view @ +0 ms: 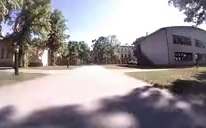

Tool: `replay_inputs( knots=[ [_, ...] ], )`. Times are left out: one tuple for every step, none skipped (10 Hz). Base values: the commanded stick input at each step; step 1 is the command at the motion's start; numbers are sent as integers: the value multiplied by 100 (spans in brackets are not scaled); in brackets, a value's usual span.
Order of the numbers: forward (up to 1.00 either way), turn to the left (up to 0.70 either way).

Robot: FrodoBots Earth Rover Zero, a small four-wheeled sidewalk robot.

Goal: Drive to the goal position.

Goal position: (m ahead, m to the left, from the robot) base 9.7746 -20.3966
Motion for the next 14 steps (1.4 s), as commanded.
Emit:
replay_inputs(
  knots=[
    [45, 0],
    [45, 0],
    [45, 0],
    [45, 0],
    [45, 0],
    [45, 0],
    [45, 0],
    [45, 0],
    [45, 0],
    [45, 0],
    [45, 0],
    [45, 0],
    [45, 0],
    [45, 0]
  ],
)
